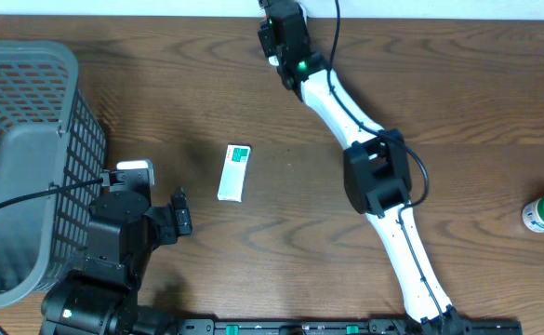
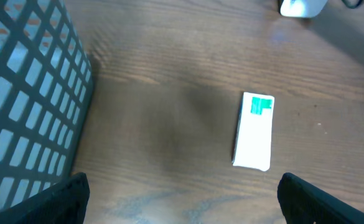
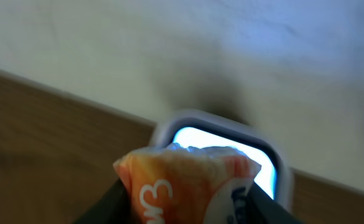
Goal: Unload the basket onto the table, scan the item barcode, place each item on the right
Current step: 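Swing the right arm right and drop the tissue pack at the edge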
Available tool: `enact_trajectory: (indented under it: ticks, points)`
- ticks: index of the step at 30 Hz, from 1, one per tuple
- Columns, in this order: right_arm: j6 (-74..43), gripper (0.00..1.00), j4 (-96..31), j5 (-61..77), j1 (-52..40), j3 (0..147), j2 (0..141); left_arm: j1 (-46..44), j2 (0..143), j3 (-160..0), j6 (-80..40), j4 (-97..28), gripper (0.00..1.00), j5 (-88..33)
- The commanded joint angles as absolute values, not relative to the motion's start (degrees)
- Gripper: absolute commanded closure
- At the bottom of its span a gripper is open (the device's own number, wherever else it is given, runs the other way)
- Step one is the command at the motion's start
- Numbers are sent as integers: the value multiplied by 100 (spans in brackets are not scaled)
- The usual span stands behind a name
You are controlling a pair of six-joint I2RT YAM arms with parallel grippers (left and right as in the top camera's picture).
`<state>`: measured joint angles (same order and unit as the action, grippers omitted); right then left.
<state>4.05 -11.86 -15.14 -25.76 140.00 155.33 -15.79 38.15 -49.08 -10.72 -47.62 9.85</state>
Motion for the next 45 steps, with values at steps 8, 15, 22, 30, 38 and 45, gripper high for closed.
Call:
enact_trajectory:
  ticks: [8,15,22,30,38,45]
  points:
    - [-379,77,-5509,-2668,-2152,13994,13017,-1566,3811,-4939,-1105,-4755,4,1079]
    - [-878,77,-8215,-2674,-840,13979,12884,-1566,3811,-4939,-1105,-4755,4,1079]
    - [-921,76,-8562,-2593,945,13979,13426,-1566,3811,-4939,-1105,-4755,4,1079]
    - [-1024,73,-8580,-1737,2596,13979,14376,-1566,3811,-4939,-1105,-4755,4,1079]
    - [-1022,40,-8667,-679,3612,13981,14497,-1566,3811,-4939,-1105,-4755,4,1079]
    - [-851,1,-8700,351,3900,13983,13694,-1566,3811,-4939,-1105,-4755,4,1079]
